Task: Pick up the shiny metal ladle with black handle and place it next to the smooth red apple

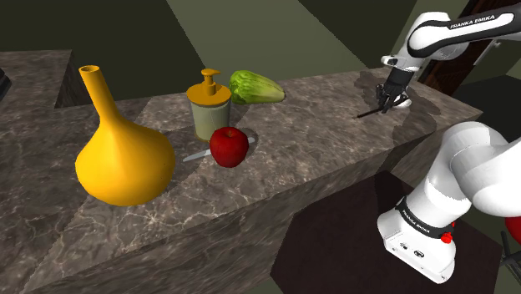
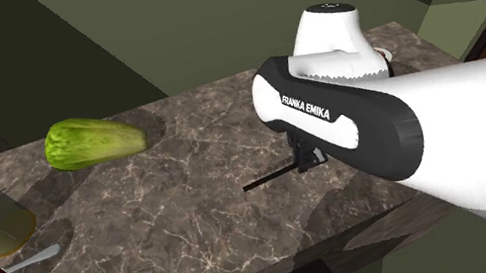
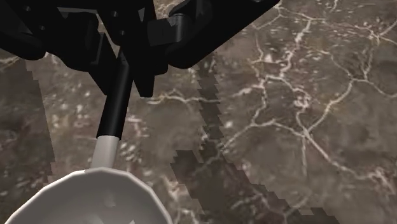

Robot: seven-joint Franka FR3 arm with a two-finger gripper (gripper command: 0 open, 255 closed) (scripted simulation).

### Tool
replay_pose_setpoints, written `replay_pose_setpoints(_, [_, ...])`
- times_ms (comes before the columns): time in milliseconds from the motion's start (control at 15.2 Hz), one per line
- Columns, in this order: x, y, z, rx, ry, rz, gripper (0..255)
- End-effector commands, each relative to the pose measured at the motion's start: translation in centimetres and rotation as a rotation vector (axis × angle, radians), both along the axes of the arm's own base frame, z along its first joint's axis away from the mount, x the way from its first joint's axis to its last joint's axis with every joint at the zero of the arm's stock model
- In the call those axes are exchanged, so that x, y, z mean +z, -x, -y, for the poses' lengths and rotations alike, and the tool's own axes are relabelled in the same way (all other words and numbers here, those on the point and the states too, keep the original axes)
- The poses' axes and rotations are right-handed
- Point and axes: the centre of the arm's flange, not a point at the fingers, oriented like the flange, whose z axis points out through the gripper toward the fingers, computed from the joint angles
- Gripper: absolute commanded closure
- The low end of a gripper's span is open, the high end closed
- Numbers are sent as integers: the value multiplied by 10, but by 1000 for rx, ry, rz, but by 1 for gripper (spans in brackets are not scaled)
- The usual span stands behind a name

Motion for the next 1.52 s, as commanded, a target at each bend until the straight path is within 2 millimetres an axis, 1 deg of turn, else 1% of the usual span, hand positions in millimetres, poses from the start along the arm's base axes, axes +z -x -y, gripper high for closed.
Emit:
replay_pose_setpoints(0, [10, 1, 0, 0, 0, 0, 255])
replay_pose_setpoints(1452, [126, 1, 0, 0, 0, 0, 255])
